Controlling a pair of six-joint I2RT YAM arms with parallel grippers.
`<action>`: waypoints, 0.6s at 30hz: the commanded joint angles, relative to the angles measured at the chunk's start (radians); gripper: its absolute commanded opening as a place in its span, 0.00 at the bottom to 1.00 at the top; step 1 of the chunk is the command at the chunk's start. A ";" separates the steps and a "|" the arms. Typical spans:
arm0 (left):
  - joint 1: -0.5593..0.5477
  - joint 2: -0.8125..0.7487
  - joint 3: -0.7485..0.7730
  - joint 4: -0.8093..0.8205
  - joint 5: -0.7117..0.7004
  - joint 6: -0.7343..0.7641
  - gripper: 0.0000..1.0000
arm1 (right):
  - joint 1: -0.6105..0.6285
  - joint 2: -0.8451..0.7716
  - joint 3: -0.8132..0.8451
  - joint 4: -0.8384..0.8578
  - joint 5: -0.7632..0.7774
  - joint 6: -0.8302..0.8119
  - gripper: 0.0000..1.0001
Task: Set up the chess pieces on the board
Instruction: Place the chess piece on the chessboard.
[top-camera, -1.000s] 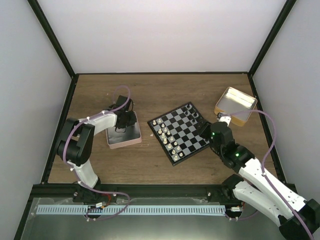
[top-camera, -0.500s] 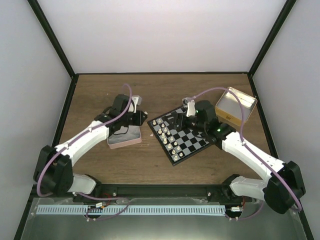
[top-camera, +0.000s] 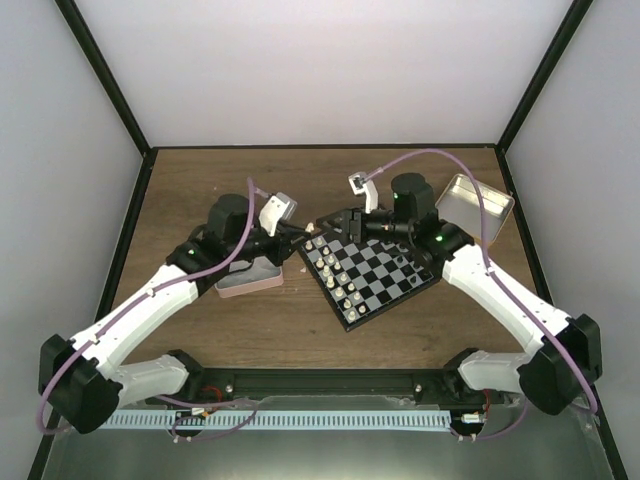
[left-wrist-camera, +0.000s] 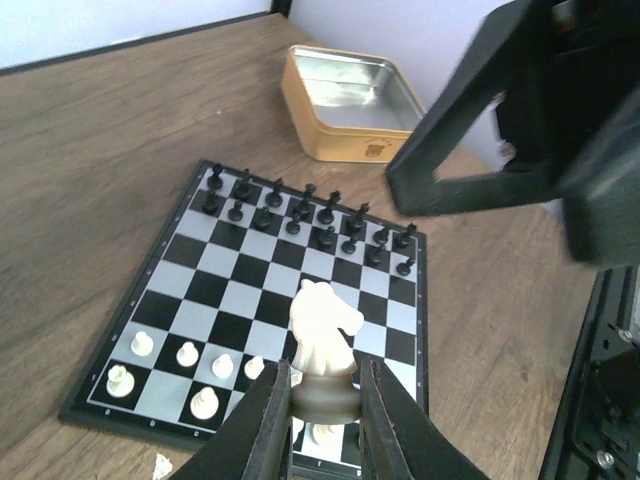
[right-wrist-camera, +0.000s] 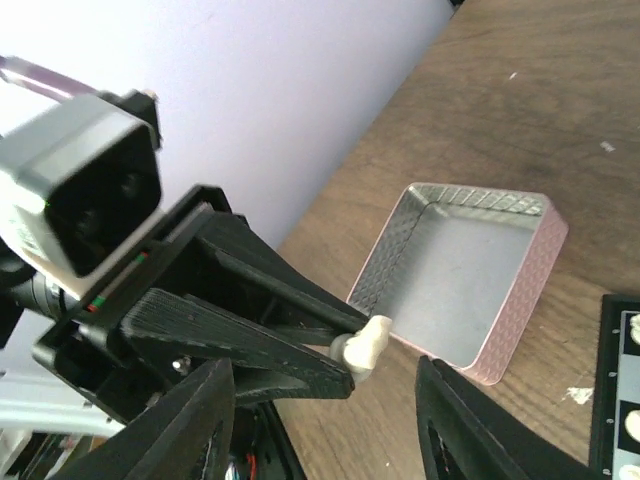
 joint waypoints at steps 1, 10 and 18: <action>-0.007 -0.037 -0.014 0.016 0.069 0.099 0.14 | -0.007 0.024 0.036 0.000 -0.129 -0.001 0.50; -0.007 -0.032 -0.013 0.004 0.083 0.119 0.14 | -0.006 0.111 0.062 -0.006 -0.173 0.047 0.49; -0.007 -0.030 -0.013 0.002 0.088 0.129 0.14 | -0.006 0.133 0.047 0.053 -0.208 0.125 0.30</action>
